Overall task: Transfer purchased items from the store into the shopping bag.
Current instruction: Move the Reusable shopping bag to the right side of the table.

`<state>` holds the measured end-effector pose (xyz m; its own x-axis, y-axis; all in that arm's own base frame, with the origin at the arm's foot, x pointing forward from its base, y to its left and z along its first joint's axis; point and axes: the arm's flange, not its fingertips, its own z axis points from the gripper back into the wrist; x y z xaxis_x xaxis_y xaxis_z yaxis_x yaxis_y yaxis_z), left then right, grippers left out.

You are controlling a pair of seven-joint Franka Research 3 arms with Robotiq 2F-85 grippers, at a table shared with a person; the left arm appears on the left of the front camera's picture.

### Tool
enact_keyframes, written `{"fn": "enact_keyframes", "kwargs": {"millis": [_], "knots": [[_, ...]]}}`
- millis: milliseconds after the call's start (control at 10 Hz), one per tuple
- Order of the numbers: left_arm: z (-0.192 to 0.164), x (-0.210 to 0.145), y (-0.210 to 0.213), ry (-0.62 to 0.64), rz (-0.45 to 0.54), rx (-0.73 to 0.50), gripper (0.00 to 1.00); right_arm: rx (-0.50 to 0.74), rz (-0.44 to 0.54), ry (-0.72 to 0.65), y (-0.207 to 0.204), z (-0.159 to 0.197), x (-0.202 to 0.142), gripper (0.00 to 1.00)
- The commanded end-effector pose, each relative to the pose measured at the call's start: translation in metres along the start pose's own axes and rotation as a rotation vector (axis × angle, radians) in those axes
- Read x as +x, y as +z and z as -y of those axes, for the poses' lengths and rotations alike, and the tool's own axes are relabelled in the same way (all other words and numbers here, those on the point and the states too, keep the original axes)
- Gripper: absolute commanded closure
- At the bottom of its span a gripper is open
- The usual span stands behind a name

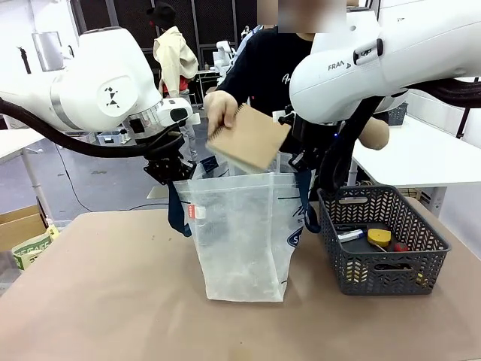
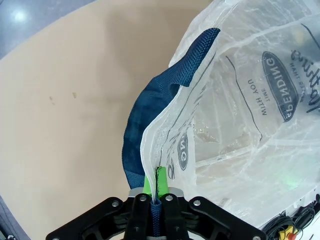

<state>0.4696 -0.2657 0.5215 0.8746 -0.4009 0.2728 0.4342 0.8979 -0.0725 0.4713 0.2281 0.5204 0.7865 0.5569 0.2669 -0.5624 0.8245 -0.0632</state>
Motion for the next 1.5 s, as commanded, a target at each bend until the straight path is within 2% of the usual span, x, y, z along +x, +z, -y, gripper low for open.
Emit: {"fn": "enact_keyframes", "kwargs": {"millis": [0,100,200,1400], "knots": [[-0.0008,0.0041,0.0005,-0.027,-0.005,0.013,1.00,0.030,0.016,0.020,-0.0079,0.0023,-0.0065,1.00],[-0.0004,0.0047,0.0005,-0.043,-0.009,0.017,1.00,0.031,0.018,0.028,-0.0078,0.0017,-0.0068,1.00],[0.0003,0.0001,0.0000,-0.002,0.000,0.000,1.00,0.000,0.000,0.002,-0.0002,0.0000,-0.0001,1.00],[0.0003,0.0001,0.0000,-0.002,0.000,0.000,1.00,0.000,0.000,0.002,-0.0002,0.0000,-0.0001,1.00]]}}
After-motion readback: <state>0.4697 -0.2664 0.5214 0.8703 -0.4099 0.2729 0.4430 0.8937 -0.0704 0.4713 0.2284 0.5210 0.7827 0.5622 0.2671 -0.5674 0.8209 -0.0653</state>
